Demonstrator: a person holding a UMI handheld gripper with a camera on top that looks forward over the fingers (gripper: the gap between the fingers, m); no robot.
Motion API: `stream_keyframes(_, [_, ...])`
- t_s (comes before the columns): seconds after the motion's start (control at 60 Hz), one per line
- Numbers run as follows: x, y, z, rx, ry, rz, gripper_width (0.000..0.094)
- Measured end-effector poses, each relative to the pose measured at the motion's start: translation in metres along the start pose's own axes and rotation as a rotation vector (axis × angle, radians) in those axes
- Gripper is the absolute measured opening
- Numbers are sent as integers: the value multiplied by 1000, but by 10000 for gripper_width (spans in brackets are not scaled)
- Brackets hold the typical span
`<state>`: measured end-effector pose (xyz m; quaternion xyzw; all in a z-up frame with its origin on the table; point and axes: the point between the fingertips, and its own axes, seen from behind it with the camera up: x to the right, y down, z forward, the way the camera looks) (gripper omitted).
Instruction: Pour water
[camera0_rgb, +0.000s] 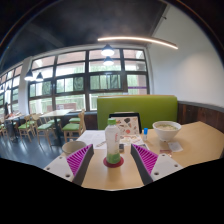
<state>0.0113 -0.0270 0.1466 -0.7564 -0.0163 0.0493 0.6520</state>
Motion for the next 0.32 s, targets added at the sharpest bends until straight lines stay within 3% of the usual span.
stream_keyframes(0.167, [-9, 3, -97, 18, -30, 47, 824])
stream_keyframes(0.317, [-15, 13, -136, 21, -77, 47, 822])
